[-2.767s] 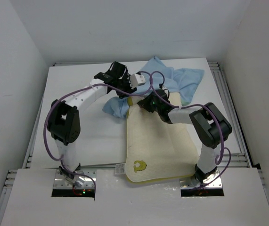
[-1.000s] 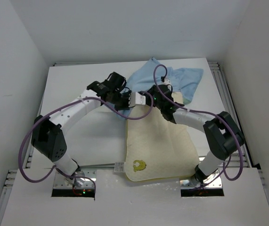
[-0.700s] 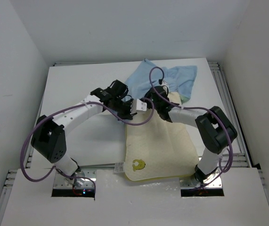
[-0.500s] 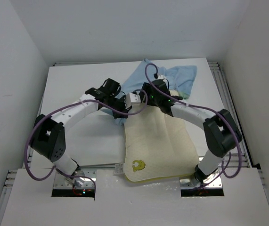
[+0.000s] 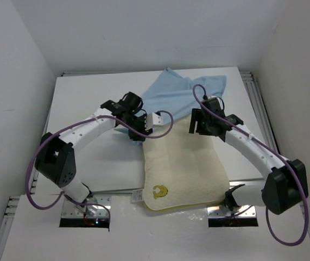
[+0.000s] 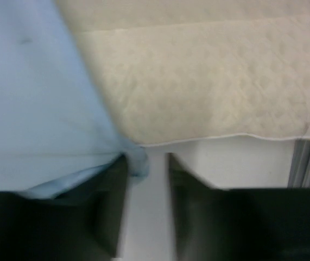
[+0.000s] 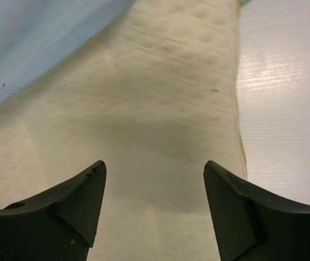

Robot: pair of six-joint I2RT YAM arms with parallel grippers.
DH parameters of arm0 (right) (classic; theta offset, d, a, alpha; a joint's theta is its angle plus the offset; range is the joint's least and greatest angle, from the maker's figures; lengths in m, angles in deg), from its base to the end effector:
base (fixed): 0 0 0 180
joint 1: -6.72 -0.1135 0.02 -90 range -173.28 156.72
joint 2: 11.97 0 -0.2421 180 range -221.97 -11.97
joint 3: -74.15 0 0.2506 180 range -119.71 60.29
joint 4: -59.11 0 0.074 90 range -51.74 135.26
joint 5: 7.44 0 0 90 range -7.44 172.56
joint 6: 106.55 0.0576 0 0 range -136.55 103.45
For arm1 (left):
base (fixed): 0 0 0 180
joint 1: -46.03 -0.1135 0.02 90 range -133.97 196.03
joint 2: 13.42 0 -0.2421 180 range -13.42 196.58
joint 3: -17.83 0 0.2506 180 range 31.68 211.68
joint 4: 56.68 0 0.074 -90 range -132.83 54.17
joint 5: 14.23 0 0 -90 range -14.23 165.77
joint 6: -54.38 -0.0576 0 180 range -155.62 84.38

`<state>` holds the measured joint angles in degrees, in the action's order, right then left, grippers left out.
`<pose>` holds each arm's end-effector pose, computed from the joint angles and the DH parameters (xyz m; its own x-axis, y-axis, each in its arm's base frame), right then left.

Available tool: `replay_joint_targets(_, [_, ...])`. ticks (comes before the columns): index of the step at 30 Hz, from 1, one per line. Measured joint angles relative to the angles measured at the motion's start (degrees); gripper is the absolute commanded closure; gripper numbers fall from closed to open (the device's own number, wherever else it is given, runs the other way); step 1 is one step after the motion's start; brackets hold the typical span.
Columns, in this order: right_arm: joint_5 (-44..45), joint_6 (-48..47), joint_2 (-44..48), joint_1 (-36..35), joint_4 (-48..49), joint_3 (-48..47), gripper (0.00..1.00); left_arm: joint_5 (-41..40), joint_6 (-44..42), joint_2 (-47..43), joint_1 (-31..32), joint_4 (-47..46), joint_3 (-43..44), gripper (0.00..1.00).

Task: Put the pillow into the pillowcase

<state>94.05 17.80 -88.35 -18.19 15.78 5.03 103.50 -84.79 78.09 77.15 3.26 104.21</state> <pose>0.2718 0.1136 0.2163 -0.7467 0.2629 -0.6110 0.1493 0.9614 0.2312 0.2675 -0.1928 0.2198 -0.0344 0.8031 -0.5949 0.9963 0.0745 0.0431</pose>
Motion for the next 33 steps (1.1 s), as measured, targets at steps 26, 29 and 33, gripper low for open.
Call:
replay_joint_targets(26, [-36.04, 1.09, -12.41, 25.05, 31.95, 15.61, 0.40, -22.40, 13.81, 38.69, 18.67, -21.51, 39.82, 0.47])
replay_joint_targets(29, [-36.20, 1.31, -12.28, 25.14, 34.01, 16.98, 0.35, -25.86, 14.10, 38.69, 19.17, -25.53, 39.82, 0.52])
replay_joint_targets(33, [-35.45, 1.27, -11.61, 25.16, 34.97, 18.14, 0.28, -29.79, 13.60, 38.69, 19.23, -28.89, 39.82, 0.53])
